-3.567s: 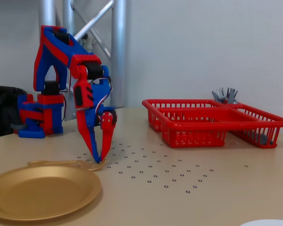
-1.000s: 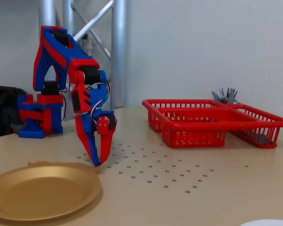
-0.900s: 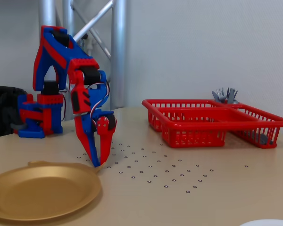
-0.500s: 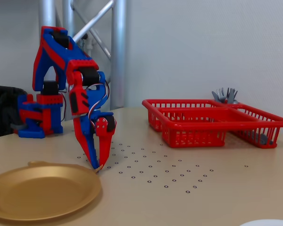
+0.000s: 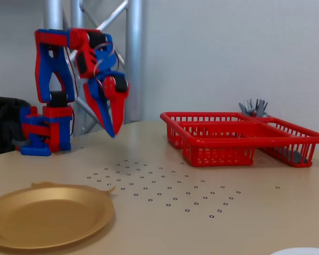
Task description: Push the fork on the left side of the plate
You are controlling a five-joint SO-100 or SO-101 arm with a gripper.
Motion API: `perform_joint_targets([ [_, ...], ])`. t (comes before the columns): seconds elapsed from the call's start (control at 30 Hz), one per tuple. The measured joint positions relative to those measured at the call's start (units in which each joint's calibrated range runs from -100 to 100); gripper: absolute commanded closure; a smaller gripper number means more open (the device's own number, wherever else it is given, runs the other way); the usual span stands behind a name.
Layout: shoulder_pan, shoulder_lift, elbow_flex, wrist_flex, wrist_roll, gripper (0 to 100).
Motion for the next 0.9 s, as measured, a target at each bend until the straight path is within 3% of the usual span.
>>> perform_joint_targets([
  [0.33,11.2,-19.6,16.9,0.1,5.6,100],
  [0.9,31.4,-19.5,29.8,-3.7,14.1,100],
])
